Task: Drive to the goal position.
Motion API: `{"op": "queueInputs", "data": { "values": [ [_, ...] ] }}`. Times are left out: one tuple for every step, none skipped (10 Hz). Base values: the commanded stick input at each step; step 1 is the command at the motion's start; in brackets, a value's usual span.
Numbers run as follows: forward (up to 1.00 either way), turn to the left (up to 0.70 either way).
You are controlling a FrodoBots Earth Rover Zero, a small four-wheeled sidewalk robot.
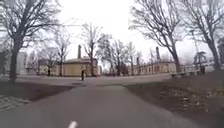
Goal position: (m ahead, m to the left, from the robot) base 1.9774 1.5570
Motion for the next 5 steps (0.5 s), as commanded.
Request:
{"op": "queueInputs", "data": {
  "values": [
    [1.0,0.01],
    [1.0,0.01],
    [1.0,0.01],
    [1.0,0.01],
    [1.0,0.01]
  ]
}}
